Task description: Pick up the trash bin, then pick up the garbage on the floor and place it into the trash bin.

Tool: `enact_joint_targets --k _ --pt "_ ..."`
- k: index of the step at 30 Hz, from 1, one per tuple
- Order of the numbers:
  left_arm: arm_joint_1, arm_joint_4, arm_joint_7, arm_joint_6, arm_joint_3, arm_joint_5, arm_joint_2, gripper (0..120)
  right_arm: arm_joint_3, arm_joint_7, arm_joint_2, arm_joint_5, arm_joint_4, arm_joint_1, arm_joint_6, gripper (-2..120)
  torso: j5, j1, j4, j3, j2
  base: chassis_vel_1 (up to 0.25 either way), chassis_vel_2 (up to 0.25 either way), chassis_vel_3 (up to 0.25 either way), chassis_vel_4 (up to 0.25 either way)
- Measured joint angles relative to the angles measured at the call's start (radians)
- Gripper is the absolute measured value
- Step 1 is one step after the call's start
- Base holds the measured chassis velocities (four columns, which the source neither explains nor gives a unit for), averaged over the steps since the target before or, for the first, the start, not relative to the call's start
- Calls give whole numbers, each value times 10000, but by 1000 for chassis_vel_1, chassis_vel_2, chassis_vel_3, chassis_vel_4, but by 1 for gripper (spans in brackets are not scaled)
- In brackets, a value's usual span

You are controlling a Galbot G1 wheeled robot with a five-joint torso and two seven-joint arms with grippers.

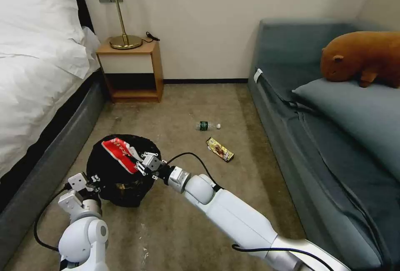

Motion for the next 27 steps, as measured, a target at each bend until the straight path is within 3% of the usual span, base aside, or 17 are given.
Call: enact_joint_targets --k 17,24,27 --pt "-79 42 -5 -3 53 70 0 4 350 -152 -139 159 502 -210 -153 95 0 0 1 0 -2 0 0 0 0" --pt "-109 123 41 61 22 23 0 4 1112 49 -413 291 1167 -527 -351 100 0 0 1 0 -2 0 0 0 0" --pt "-180 184 111 85 -61 19 0 4 1761 713 -622 567 1769 -976 -461 100 1 0 0 -1 -2 0 0 0 0"
